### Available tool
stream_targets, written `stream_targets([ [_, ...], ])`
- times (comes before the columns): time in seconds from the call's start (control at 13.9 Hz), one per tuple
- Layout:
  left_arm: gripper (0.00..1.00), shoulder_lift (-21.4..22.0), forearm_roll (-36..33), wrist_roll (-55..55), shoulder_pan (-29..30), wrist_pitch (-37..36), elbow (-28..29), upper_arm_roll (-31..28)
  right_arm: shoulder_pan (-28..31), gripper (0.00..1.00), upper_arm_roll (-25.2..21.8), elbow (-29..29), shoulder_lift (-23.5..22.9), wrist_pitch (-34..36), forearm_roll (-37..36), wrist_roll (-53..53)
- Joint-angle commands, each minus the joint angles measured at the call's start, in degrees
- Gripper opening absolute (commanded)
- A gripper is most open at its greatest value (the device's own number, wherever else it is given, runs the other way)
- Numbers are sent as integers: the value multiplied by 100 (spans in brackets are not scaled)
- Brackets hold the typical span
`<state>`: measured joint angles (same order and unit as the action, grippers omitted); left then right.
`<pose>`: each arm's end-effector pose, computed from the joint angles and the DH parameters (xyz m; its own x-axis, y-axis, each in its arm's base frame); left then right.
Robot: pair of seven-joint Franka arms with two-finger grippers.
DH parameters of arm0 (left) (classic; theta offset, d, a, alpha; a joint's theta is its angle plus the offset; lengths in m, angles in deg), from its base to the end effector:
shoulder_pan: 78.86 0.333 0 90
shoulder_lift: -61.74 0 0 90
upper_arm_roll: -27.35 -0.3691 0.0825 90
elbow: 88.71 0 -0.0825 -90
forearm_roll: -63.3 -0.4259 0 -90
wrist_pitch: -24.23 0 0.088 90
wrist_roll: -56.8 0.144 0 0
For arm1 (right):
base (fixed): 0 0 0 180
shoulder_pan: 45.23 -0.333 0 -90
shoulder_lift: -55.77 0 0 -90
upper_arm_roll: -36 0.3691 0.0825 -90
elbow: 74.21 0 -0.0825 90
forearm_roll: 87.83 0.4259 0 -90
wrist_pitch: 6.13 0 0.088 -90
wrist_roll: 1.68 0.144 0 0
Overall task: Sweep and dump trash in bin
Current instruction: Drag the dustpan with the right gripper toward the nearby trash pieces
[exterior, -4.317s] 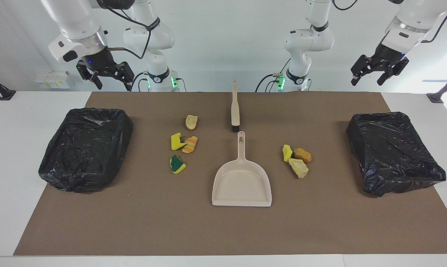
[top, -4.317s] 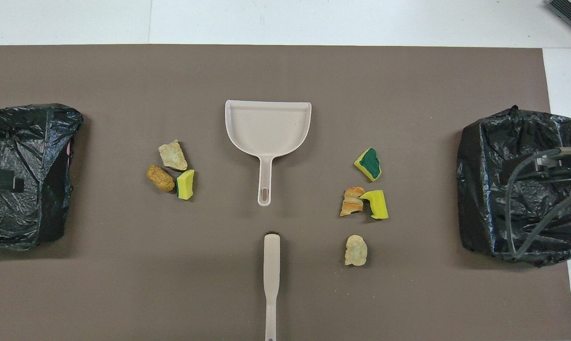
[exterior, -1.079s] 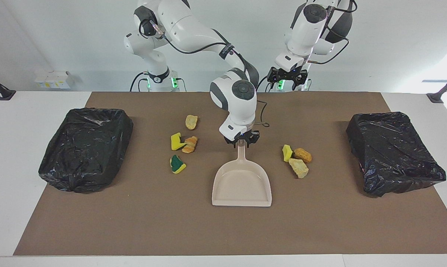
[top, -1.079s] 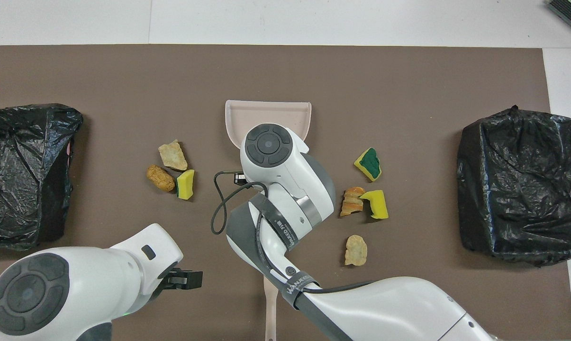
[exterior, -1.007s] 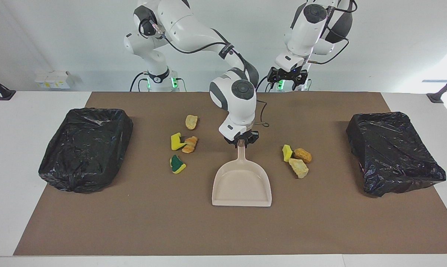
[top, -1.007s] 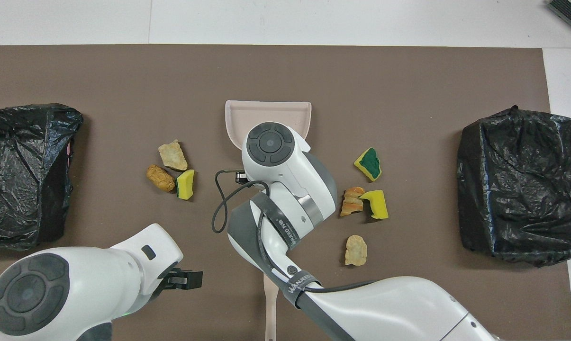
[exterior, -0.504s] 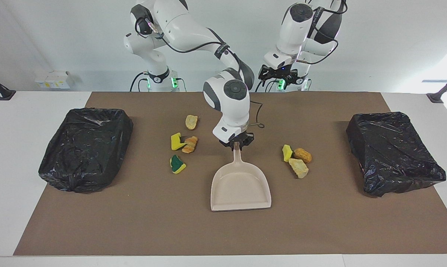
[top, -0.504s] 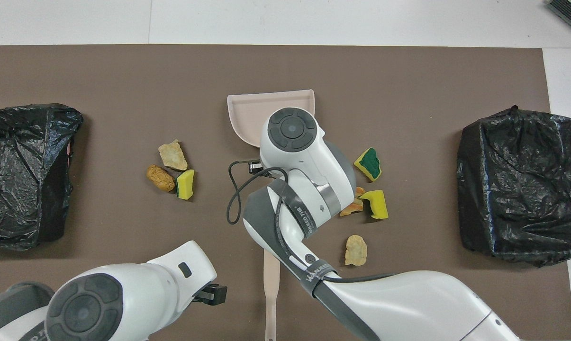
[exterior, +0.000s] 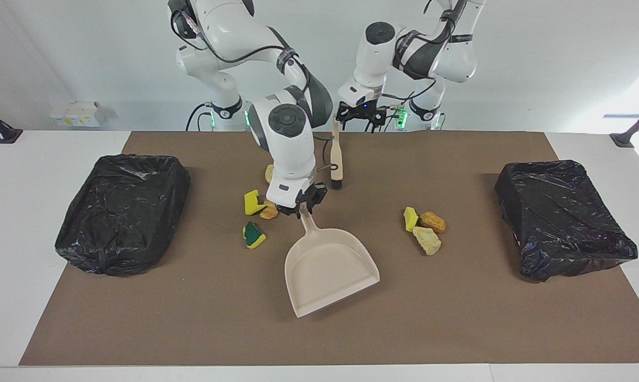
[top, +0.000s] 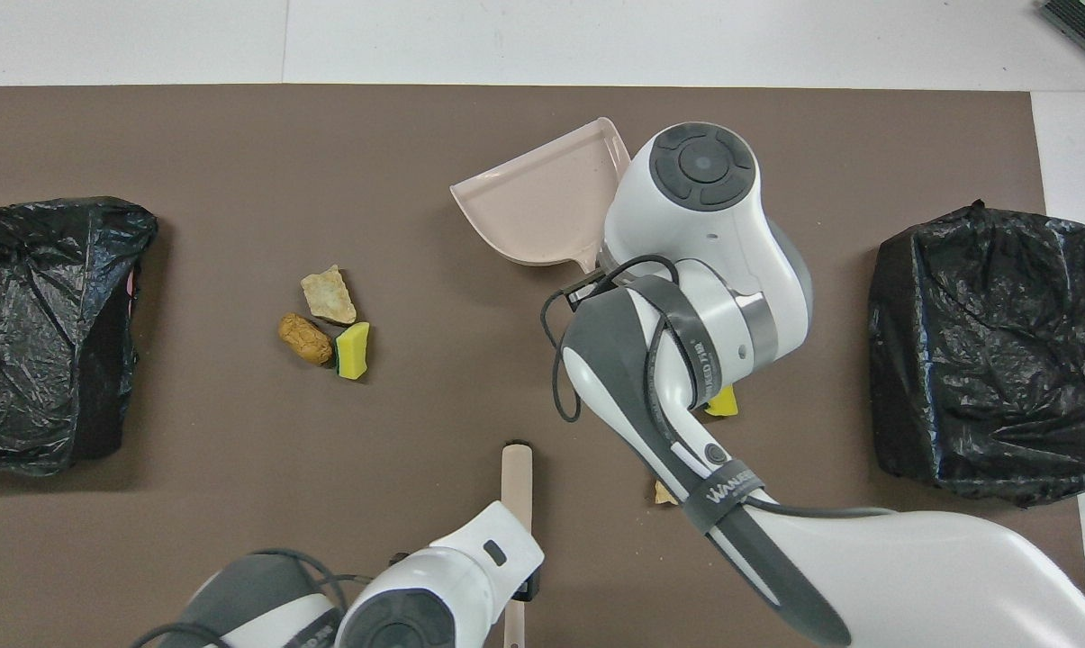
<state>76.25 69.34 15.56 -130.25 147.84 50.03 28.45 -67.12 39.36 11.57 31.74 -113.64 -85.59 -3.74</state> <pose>0.2818 -0.3795 0.3950 0.9884 -0.1378 -0.0641 -0.1345 -0.9895 0.0532 0.6667 0.3127 0.4230 0.8951 0.4443 -0.0378 0.4416 -0.8950 -0.0620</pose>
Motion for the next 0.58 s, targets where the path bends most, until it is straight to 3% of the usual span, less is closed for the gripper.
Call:
stream_targets([
  [0.0,100,-544,37,-551,-634,461,30,-102,106,0,42,412,328,273,-38,-925],
  [0.22,100,-553,37,-692,-951,576,215,-102,273,0,42,825,539,300,-65,-2135],
  [0.5,100,-554,37,-745,-1005,779,312,-119,430,0,33,870,593,555,-257,-3974],
])
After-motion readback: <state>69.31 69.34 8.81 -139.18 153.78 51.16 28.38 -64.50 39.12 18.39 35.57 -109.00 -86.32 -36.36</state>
